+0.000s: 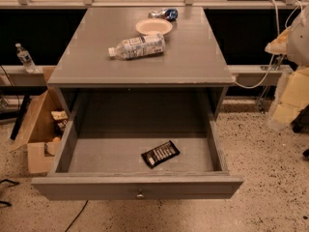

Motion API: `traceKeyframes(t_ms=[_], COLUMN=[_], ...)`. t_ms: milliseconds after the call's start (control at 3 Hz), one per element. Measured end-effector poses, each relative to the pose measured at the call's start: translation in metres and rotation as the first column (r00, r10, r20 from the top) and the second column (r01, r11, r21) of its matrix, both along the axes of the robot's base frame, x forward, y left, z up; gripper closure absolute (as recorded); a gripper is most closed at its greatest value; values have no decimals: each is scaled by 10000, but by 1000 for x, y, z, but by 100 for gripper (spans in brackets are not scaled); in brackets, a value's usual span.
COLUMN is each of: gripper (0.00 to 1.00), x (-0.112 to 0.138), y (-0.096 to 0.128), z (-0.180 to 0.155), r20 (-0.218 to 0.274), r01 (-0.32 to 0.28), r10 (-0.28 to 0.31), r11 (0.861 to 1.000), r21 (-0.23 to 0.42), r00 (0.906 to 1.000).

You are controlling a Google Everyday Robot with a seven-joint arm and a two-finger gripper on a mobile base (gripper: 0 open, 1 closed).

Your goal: Pick rxbar chocolate from top drawer and place on counter

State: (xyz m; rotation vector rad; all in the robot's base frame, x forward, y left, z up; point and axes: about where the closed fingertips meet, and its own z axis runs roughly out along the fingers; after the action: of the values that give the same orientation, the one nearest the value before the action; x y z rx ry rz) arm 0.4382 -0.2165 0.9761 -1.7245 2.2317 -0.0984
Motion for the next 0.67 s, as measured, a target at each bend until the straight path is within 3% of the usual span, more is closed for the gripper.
traceKeyframes(t_ms=[333, 667], gripper=[0, 0], x=[3, 3], y=[12, 47], z=[-16, -58], r20=[-88, -521], r01=[39, -130], r10=[-37, 202], r11=[9997, 9909], r21=[228, 1337], r00=[10000, 9984])
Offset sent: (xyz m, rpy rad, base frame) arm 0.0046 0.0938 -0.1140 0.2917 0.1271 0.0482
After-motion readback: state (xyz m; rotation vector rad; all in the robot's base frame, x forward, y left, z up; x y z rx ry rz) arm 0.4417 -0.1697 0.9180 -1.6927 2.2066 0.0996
